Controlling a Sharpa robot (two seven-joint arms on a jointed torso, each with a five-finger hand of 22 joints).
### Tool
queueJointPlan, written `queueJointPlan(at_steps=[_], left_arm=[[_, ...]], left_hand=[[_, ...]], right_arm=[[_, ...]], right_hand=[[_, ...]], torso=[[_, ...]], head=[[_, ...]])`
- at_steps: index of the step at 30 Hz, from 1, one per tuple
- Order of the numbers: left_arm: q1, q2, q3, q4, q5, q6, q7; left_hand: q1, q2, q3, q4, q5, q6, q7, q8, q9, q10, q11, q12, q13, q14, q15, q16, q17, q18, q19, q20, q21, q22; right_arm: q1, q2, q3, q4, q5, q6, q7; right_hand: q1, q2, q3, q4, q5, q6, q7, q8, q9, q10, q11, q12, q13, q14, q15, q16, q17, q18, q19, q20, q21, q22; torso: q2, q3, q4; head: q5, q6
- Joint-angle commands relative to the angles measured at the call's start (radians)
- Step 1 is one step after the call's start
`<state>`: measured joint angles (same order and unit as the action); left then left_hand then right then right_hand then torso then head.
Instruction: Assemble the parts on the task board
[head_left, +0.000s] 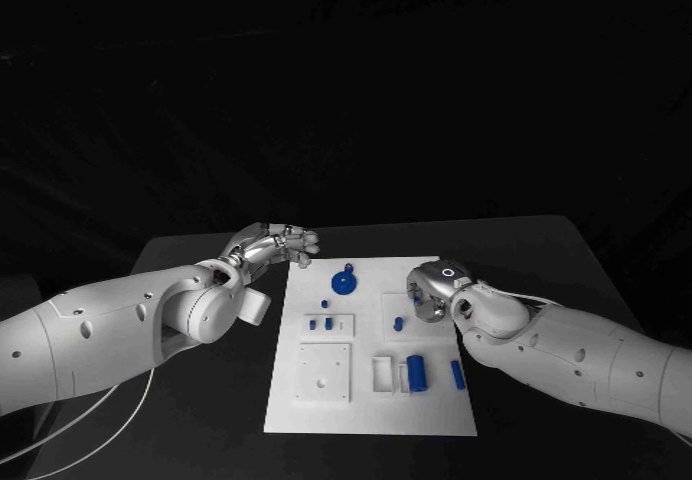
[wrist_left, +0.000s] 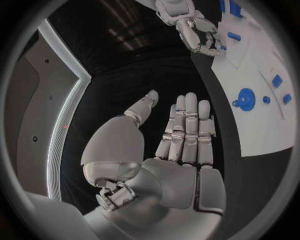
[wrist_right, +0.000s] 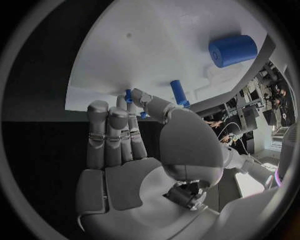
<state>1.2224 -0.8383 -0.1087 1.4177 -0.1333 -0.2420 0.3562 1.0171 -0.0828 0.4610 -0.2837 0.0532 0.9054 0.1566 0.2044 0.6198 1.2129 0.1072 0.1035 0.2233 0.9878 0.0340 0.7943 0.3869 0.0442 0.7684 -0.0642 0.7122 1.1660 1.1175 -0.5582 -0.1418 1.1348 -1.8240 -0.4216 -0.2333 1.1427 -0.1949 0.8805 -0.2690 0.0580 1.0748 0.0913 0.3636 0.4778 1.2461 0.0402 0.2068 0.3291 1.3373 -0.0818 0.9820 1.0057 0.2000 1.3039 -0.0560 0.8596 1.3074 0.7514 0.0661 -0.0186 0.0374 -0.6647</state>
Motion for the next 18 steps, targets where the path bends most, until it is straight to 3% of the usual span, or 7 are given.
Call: queueJointPlan(at_steps=[1, 13, 18], left_arm=[[0.001, 0.000, 0.001, -0.003, 0.006, -0.005, 0.009], [0.001, 0.002, 0.001, -0.017, 0.006, -0.010, 0.012], [0.001, 0.002, 0.001, -0.019, 0.006, -0.013, 0.013]], left_hand=[[0.006, 0.004, -0.004, 0.000, 0.001, -0.004, 0.001, 0.004, -0.001, -0.007, 0.001, -0.004, -0.001, -0.001, 0.006, -0.006, 0.002, 0.013, 0.001, 0.004, -0.005, 0.001], [0.006, 0.003, -0.004, 0.001, 0.001, -0.005, 0.001, 0.004, -0.001, -0.007, 0.001, -0.004, -0.001, 0.000, 0.006, -0.007, 0.003, 0.014, 0.001, 0.004, -0.006, 0.002], [0.006, 0.003, -0.004, 0.001, 0.001, -0.005, 0.001, 0.004, -0.002, -0.007, 0.001, -0.004, -0.001, 0.000, 0.006, -0.008, 0.004, 0.014, 0.002, 0.004, -0.006, 0.002]], right_arm=[[0.005, -0.009, 0.005, 0.019, 0.012, -0.025, 0.008], [0.018, -0.047, 0.033, 0.090, 0.031, -0.048, 0.009], [0.018, -0.070, 0.046, 0.157, 0.073, -0.053, 0.019]], right_hand=[[0.006, -0.005, 0.008, 0.002, -0.006, 0.006, 0.000, 0.007, 0.001, 0.082, -0.017, -0.001, 0.003, -0.004, -0.006, 0.007, 0.002, 0.062, 0.002, -0.006, 0.005, 0.024], [0.006, -0.008, 0.011, 0.005, -0.006, 0.008, 0.000, 0.007, 0.002, 0.084, -0.018, -0.003, 0.007, -0.004, -0.006, 0.008, 0.002, 0.062, 0.002, -0.007, 0.009, 0.023], [0.006, -0.009, 0.012, 0.006, -0.006, 0.009, -0.001, 0.007, 0.002, 0.084, -0.018, -0.004, 0.009, -0.004, -0.007, 0.009, 0.002, 0.062, 0.002, -0.008, 0.011, 0.023]], torso=[[0.001, 0.0005, 0.0006], [0.000, 0.0002, -0.0003], [0.001, -0.0009, 0.0003]], head=[[0.000, 0.002], [-0.002, 0.007], [-0.002, 0.007]])
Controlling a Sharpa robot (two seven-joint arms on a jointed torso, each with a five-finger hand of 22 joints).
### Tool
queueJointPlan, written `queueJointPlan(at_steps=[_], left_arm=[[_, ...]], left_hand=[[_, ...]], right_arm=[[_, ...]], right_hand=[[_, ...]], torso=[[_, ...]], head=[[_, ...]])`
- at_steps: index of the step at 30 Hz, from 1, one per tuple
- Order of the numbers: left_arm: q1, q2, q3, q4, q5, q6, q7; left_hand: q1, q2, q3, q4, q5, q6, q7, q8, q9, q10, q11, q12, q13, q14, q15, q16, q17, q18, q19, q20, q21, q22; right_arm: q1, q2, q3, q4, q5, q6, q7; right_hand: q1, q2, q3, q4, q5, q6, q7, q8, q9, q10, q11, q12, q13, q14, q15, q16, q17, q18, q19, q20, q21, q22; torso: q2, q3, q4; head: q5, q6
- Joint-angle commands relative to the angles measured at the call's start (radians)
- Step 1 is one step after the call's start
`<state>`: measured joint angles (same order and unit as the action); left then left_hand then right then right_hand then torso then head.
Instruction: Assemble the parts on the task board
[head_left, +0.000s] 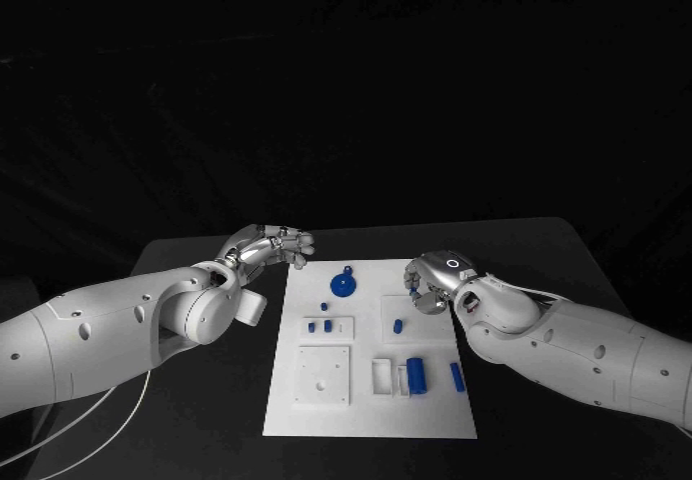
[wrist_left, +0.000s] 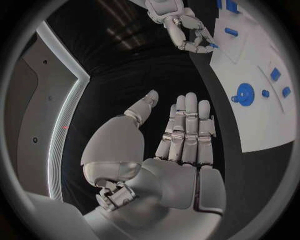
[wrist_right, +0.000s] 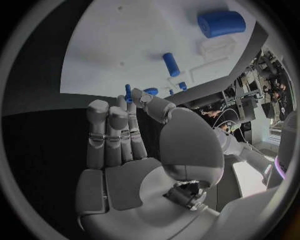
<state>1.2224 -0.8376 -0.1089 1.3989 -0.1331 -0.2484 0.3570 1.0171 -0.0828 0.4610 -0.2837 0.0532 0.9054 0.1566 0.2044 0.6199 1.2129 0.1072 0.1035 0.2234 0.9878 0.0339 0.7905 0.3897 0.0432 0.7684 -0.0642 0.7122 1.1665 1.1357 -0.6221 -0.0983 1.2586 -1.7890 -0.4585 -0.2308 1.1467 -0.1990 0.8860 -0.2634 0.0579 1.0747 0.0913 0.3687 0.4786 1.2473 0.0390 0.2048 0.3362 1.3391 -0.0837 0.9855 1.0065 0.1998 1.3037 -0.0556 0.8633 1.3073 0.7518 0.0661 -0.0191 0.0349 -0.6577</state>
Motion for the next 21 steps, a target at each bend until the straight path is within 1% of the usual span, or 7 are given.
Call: queueJointPlan(at_steps=[1, 6, 9, 12, 15, 19, 21], left_arm=[[0.001, 0.002, 0.001, -0.001, 0.006, -0.007, 0.012], [0.001, 0.000, 0.001, 0.001, 0.006, -0.010, 0.014], [0.001, 0.000, 0.001, 0.000, 0.006, -0.015, 0.015], [0.002, 0.002, 0.001, -0.001, 0.006, -0.017, 0.015], [0.002, 0.005, 0.001, -0.003, 0.006, -0.017, 0.015], [0.006, 0.012, 0.001, -0.009, 0.006, -0.021, 0.015], [0.007, 0.015, 0.001, -0.012, 0.006, -0.022, 0.015]], left_hand=[[0.006, 0.003, -0.004, 0.001, 0.001, -0.005, 0.001, 0.004, -0.002, -0.008, 0.001, -0.004, -0.001, 0.000, 0.006, -0.004, 0.001, 0.015, 0.002, 0.004, -0.006, 0.002], [0.006, 0.003, -0.004, 0.001, 0.001, -0.005, 0.001, 0.004, -0.002, -0.008, 0.001, -0.004, -0.001, 0.001, 0.006, -0.005, 0.002, 0.015, 0.002, 0.005, -0.006, 0.002], [0.006, 0.004, -0.004, 0.002, 0.001, -0.005, 0.001, 0.004, -0.002, -0.008, 0.001, -0.004, -0.001, 0.001, 0.006, -0.005, 0.002, 0.015, 0.002, 0.005, -0.006, 0.002], [0.005, 0.004, -0.004, 0.002, 0.001, -0.006, 0.001, 0.004, -0.002, -0.008, 0.001, -0.004, -0.001, 0.001, 0.006, -0.006, 0.003, 0.015, 0.003, 0.005, -0.006, 0.002], [0.005, 0.004, -0.004, 0.002, 0.001, -0.006, 0.001, 0.004, -0.002, -0.008, 0.001, -0.004, -0.001, 0.002, 0.006, -0.006, 0.003, 0.015, 0.003, 0.005, -0.006, 0.002], [0.005, 0.004, -0.004, 0.002, 0.001, -0.005, 0.001, 0.004, -0.002, -0.008, 0.001, -0.004, -0.001, 0.002, 0.006, -0.006, 0.004, 0.015, 0.003, 0.005, -0.007, 0.002], [0.005, 0.004, -0.004, 0.002, 0.001, -0.005, 0.001, 0.004, -0.002, -0.008, 0.001, -0.004, -0.001, 0.002, 0.006, -0.006, 0.004, 0.015, 0.003, 0.005, -0.007, 0.002]], right_arm=[[0.000, -0.008, 0.004, 0.049, 0.053, -0.016, 0.020], [-0.002, -0.006, 0.004, 0.106, 0.078, -0.002, 0.032], [-0.007, -0.004, 0.004, 0.138, 0.080, -0.004, 0.036], [-0.011, 0.001, 0.004, 0.157, 0.079, -0.003, 0.038], [-0.015, 0.014, 0.002, 0.169, 0.064, 0.014, 0.038], [-0.027, 0.035, -0.013, 0.174, 0.045, 0.016, 0.041], [-0.035, 0.045, -0.018, 0.176, 0.035, 0.016, 0.042]], right_hand=[[0.002, -0.005, 0.006, 0.001, -0.006, 0.009, -0.001, 0.002, 0.001, 0.083, -0.017, -0.002, 0.002, -0.006, -0.005, 0.005, 0.001, 0.062, 0.002, -0.008, 0.007, 0.023], [0.001, -0.005, 0.007, 0.002, -0.005, 0.009, 0.000, 0.002, 0.001, 0.083, -0.017, -0.002, 0.003, -0.006, -0.005, 0.006, 0.001, 0.062, 0.002, -0.008, 0.008, 0.023], [0.001, -0.004, 0.007, 0.002, -0.005, 0.008, 0.000, 0.001, 0.001, 0.083, -0.017, -0.003, 0.003, -0.006, -0.005, 0.006, 0.001, 0.062, 0.001, -0.008, 0.008, 0.023], [0.001, -0.004, 0.008, 0.003, -0.005, 0.008, 0.000, 0.001, 0.001, 0.083, -0.017, -0.004, 0.004, -0.006, -0.005, 0.006, 0.001, 0.062, 0.001, -0.008, 0.009, 0.022], [0.001, -0.003, 0.008, 0.003, -0.004, 0.007, 0.000, 0.001, 0.001, 0.082, -0.016, -0.004, 0.004, -0.007, -0.005, 0.006, 0.000, 0.062, 0.001, -0.009, 0.009, 0.022], [0.001, -0.002, 0.008, 0.002, -0.004, 0.007, 0.000, 0.001, 0.001, 0.082, -0.016, -0.005, 0.005, -0.007, -0.004, 0.006, 0.000, 0.062, 0.000, -0.009, 0.009, 0.022], [0.001, -0.002, 0.008, 0.002, -0.004, 0.007, 0.000, 0.000, 0.001, 0.082, -0.016, -0.005, 0.005, -0.007, -0.004, 0.006, 0.000, 0.062, 0.000, -0.009, 0.009, 0.022]], torso=[[0.001, -0.0010, 0.0014], [0.001, -0.0003, -0.0003], [0.002, -0.0009, 0.0003], [0.001, -0.0016, 0.0019], [0.000, -0.0025, 0.0017], [0.001, -0.0025, 0.0018], [0.001, -0.0022, 0.0019]], head=[[0.001, 0.001], [0.002, 0.001], [0.004, 0.000], [0.010, -0.004], [0.033, -0.013], [0.051, -0.020], [0.067, -0.029]])
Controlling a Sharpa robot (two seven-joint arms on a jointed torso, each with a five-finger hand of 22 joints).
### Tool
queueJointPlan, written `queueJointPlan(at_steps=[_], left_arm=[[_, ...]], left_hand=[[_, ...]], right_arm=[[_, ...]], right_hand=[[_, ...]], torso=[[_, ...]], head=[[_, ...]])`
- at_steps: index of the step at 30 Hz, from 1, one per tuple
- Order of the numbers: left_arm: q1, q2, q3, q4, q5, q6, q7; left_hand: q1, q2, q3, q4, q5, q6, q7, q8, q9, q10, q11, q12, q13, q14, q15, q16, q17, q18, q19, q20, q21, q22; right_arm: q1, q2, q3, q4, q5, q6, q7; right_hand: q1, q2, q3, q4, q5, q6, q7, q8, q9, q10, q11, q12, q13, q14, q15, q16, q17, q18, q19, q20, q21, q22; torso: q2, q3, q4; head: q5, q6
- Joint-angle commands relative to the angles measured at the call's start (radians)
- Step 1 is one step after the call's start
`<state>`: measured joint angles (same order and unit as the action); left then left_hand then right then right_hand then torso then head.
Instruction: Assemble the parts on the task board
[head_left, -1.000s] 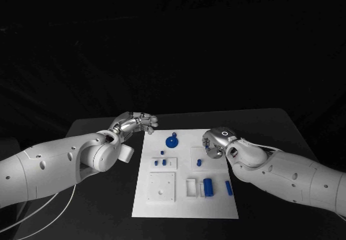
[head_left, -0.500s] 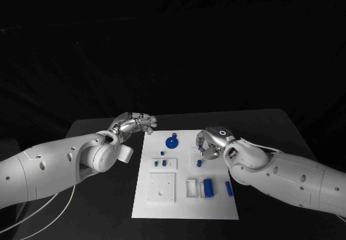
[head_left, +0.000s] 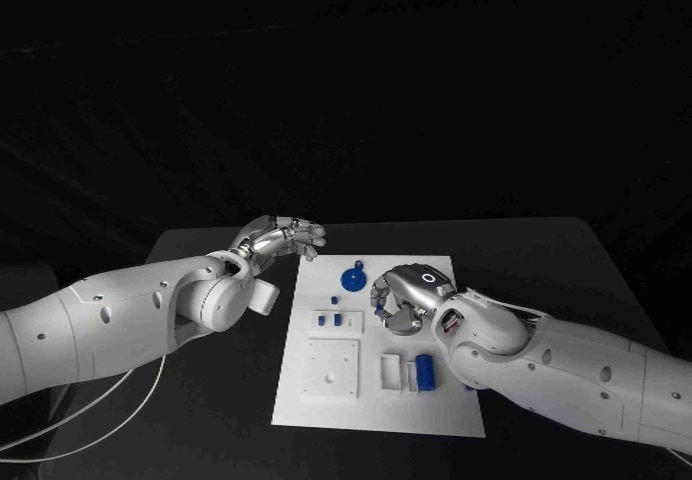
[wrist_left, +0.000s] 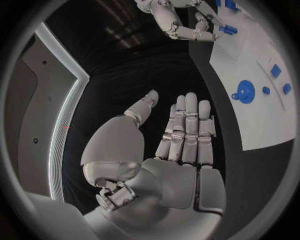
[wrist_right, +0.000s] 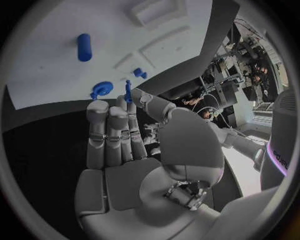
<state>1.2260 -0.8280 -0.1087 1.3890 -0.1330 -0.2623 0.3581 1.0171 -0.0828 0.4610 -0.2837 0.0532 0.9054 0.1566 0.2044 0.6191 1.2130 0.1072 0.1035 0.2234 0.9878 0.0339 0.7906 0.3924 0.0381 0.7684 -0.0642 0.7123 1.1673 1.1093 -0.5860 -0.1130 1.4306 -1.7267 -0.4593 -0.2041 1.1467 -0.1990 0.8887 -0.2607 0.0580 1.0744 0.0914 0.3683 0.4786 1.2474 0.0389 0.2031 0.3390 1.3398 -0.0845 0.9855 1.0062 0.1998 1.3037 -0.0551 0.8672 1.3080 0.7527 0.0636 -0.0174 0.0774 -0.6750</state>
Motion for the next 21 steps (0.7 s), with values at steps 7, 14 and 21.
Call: queueJointPlan(at_steps=[7, 14, 21], left_arm=[[0.009, 0.021, 0.001, -0.020, 0.006, -0.007, 0.014], [0.010, 0.029, 0.001, -0.023, 0.006, -0.007, 0.015], [0.011, 0.041, 0.001, -0.025, 0.006, -0.008, 0.014]], left_hand=[[0.005, 0.003, -0.005, 0.002, 0.001, -0.005, 0.001, 0.005, -0.001, -0.007, 0.001, -0.004, 0.000, 0.002, 0.006, -0.007, 0.002, 0.020, 0.004, 0.005, -0.007, 0.002], [0.005, 0.003, -0.004, 0.002, 0.001, -0.004, 0.000, 0.005, -0.001, -0.007, 0.001, -0.004, 0.000, 0.003, 0.005, -0.008, 0.003, 0.020, 0.004, 0.005, -0.008, 0.002], [0.005, 0.003, -0.004, 0.002, 0.001, -0.004, 0.000, 0.005, -0.001, -0.006, 0.001, -0.003, 0.000, 0.003, 0.005, -0.008, 0.003, 0.020, 0.004, 0.005, -0.008, 0.002]], right_arm=[[-0.028, 0.042, -0.030, 0.004, -0.043, 0.020, 0.017], [-0.044, 0.071, -0.041, -0.010, -0.055, 0.027, 0.016], [-0.072, 0.092, -0.047, -0.038, -0.068, 0.035, 0.013]], right_hand=[[0.001, -0.001, 0.005, -0.001, -0.004, 0.007, 0.000, 0.000, 0.001, 0.082, -0.016, -0.004, 0.003, -0.008, -0.004, 0.006, 0.000, 0.062, 0.000, -0.009, 0.006, 0.021], [0.001, 0.000, 0.006, -0.002, -0.004, 0.006, 0.000, 0.000, 0.001, 0.082, -0.016, -0.005, 0.004, -0.008, -0.003, 0.006, 0.000, 0.062, -0.001, -0.010, 0.007, 0.021], [0.001, 0.001, 0.005, -0.002, -0.003, 0.006, 0.000, 0.000, 0.001, 0.082, -0.016, -0.005, 0.004, -0.008, -0.003, 0.006, 0.000, 0.062, -0.001, -0.010, 0.007, 0.021]], torso=[[0.000, 0.0005, 0.0016], [-0.001, 0.0003, 0.0002], [-0.001, -0.0005, 0.0011]], head=[[0.056, -0.026], [0.085, -0.041], [0.099, -0.052]])
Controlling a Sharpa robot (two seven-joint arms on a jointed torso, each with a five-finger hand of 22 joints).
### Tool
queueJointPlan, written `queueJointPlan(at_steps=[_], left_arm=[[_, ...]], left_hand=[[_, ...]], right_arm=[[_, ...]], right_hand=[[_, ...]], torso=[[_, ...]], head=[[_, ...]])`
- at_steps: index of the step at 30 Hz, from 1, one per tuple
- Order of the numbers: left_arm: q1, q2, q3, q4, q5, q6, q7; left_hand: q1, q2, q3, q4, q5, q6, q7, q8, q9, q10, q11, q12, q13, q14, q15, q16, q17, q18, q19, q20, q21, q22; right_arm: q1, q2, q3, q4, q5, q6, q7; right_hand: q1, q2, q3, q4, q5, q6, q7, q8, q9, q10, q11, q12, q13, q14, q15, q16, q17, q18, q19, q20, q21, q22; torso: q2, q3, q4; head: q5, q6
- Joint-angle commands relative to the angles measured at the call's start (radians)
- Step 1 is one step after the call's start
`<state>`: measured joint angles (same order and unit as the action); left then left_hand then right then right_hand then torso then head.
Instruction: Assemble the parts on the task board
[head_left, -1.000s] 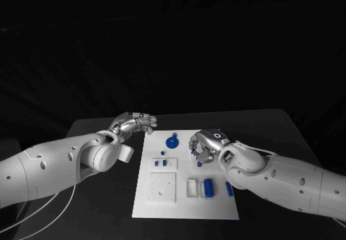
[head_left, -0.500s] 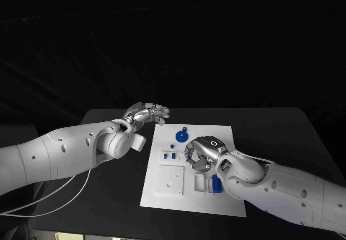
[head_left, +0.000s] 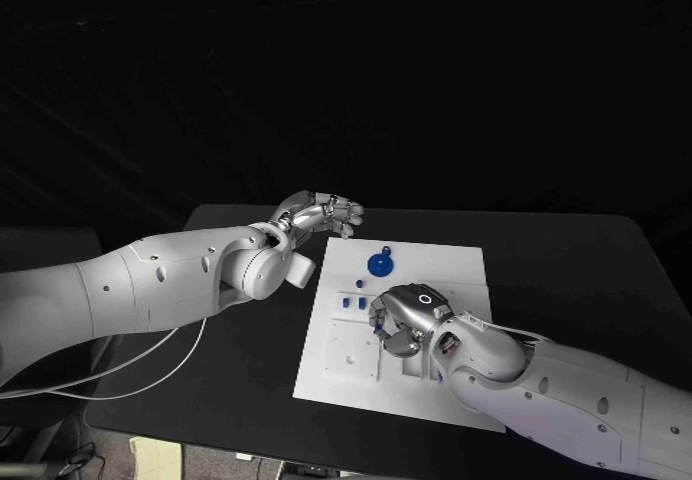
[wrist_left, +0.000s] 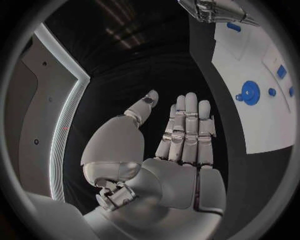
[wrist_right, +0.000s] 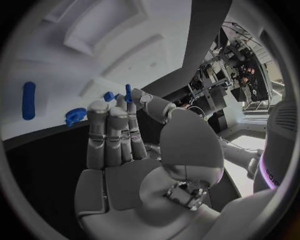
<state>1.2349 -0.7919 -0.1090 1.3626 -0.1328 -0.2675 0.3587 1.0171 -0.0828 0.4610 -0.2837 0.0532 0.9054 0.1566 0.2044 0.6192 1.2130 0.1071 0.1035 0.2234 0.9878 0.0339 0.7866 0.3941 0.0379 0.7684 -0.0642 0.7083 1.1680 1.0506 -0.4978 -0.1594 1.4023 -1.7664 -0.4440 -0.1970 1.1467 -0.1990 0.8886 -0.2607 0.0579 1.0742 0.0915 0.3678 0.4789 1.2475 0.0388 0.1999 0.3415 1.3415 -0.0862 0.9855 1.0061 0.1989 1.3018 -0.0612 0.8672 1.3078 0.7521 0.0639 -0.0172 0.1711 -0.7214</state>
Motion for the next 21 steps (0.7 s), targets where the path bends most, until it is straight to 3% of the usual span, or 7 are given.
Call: queueJointPlan(at_steps=[1, 21], left_arm=[[0.002, 0.006, 0.001, 0.001, 0.006, -0.003, 0.013], [0.003, 0.020, 0.001, -0.003, 0.006, -0.003, 0.012]], left_hand=[[0.005, 0.003, -0.004, 0.002, 0.001, -0.004, 0.000, 0.005, -0.002, -0.006, 0.001, -0.003, 0.000, 0.003, 0.005, -0.004, 0.002, 0.021, 0.004, 0.005, -0.004, 0.002], [0.005, 0.002, -0.004, 0.003, 0.001, -0.004, 0.000, 0.006, -0.002, -0.006, 0.001, -0.003, 0.000, 0.003, 0.006, -0.006, 0.003, 0.021, 0.004, 0.005, -0.005, 0.002]], right_arm=[[-0.018, 0.007, -0.001, -0.014, -0.029, 0.019, 0.006], [-0.053, 0.055, -0.001, -0.066, -0.032, 0.023, 0.012]], right_hand=[[0.000, 0.001, 0.005, -0.002, -0.003, 0.006, 0.000, 0.000, 0.001, 0.082, -0.016, -0.003, 0.002, -0.010, -0.002, 0.006, 0.000, 0.063, 0.001, -0.004, 0.007, 0.022], [-0.001, 0.005, 0.005, -0.005, -0.003, 0.005, 0.001, -0.001, 0.001, 0.081, -0.015, -0.005, 0.005, -0.010, -0.001, 0.007, -0.001, 0.063, -0.001, -0.004, 0.009, 0.021]], torso=[[0.000, -0.0008, 0.0009], [0.000, -0.0006, -0.0003]], head=[[0.006, -0.006], [0.021, -0.017]])
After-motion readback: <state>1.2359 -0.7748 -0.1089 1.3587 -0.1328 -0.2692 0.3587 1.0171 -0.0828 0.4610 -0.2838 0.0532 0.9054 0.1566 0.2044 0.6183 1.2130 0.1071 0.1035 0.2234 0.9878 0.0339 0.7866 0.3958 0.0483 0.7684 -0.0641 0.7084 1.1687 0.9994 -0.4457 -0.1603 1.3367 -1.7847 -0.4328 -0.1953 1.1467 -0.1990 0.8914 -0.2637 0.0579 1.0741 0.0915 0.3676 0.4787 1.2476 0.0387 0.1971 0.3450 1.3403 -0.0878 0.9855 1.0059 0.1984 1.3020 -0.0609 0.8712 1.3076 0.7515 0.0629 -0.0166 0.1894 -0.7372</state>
